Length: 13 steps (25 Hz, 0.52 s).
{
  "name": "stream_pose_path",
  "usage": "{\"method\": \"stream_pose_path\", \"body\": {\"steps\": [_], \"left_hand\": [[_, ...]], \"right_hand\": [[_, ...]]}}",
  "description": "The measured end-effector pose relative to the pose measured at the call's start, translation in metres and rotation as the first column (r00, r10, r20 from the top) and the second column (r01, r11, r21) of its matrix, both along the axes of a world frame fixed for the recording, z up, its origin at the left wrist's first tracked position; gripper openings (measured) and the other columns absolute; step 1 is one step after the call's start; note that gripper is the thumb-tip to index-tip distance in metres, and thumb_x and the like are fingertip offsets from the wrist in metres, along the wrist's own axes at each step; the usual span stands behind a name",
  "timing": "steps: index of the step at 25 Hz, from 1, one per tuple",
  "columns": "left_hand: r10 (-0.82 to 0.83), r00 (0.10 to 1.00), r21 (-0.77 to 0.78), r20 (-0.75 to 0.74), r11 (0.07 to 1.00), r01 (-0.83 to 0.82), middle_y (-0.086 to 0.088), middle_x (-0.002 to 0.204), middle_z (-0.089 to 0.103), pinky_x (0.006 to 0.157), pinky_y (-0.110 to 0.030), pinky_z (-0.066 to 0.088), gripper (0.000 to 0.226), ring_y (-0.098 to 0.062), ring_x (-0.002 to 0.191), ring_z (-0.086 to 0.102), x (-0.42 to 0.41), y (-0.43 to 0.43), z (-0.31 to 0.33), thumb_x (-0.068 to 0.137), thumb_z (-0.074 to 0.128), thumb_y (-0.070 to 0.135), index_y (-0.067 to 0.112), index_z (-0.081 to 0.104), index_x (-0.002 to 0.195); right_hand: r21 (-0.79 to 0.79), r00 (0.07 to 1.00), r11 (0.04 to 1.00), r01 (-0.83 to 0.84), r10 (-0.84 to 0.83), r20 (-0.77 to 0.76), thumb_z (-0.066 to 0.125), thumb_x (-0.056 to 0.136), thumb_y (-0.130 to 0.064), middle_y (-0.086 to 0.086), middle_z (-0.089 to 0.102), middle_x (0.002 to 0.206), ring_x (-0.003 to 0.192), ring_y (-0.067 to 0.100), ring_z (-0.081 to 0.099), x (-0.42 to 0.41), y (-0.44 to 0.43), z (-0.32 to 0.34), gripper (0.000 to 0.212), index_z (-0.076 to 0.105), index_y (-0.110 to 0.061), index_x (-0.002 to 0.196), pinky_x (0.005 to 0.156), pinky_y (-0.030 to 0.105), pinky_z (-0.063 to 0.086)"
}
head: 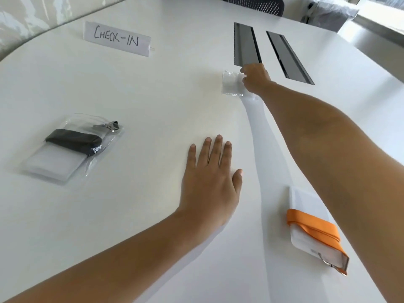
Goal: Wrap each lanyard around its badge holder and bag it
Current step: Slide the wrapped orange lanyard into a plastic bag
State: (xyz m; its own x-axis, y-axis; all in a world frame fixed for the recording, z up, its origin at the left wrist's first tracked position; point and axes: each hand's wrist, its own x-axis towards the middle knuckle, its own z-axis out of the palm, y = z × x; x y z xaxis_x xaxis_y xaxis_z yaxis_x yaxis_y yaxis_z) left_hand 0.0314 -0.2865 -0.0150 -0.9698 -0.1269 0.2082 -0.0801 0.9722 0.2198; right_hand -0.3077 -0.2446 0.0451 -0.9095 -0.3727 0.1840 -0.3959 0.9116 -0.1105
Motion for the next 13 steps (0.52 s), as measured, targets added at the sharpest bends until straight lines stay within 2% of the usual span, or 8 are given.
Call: {"method": "stream_pose_path", "body": {"steps": [3, 7, 13], "left_hand": [[-0.004, 1.000, 0.001, 0.001, 1.000, 0.004, -0.005, 0.162, 0.000, 0.120, -0.047, -0.002, 0.061, -0.023, 0.149, -0.003, 0.000, -0.001, 0.001, 0.101, 0.015, 0.043, 0.015, 0.005, 0.154], [-0.012, 1.000, -0.011, 0.014, 1.000, 0.012, -0.006, 0.162, -0.001, 0.120, -0.048, -0.002, 0.060, -0.024, 0.149, -0.004, 0.001, 0.001, 0.003, 0.101, 0.015, 0.042, 0.015, 0.004, 0.154], [-0.001, 1.000, -0.018, 0.001, 1.000, 0.001, -0.005, 0.162, 0.000, 0.120, -0.048, -0.001, 0.061, -0.024, 0.149, -0.002, 0.000, 0.000, 0.000, 0.100, 0.013, 0.043, 0.016, 0.004, 0.154]], "right_hand": [[-0.036, 0.994, 0.999, 0.025, -0.029, -0.108, 0.044, 0.091, 0.009, 0.015, 0.057, 0.128, 0.117, 0.033, 0.055, -0.002, 0.001, -0.010, 0.039, 0.062, -0.007, 0.122, 0.092, 0.036, 0.048], [-0.103, 0.970, 0.994, 0.035, -0.058, -0.236, 0.047, 0.085, 0.015, 0.017, 0.060, 0.115, 0.103, 0.035, 0.058, 0.003, 0.001, -0.018, 0.032, 0.058, -0.002, 0.111, 0.082, 0.033, 0.044], [-0.145, 0.947, 0.989, -0.031, -0.018, -0.322, 0.047, 0.080, 0.017, 0.016, 0.066, 0.101, 0.097, 0.033, 0.058, 0.014, 0.006, -0.011, 0.027, 0.062, 0.000, 0.095, 0.080, 0.034, 0.042]]}}
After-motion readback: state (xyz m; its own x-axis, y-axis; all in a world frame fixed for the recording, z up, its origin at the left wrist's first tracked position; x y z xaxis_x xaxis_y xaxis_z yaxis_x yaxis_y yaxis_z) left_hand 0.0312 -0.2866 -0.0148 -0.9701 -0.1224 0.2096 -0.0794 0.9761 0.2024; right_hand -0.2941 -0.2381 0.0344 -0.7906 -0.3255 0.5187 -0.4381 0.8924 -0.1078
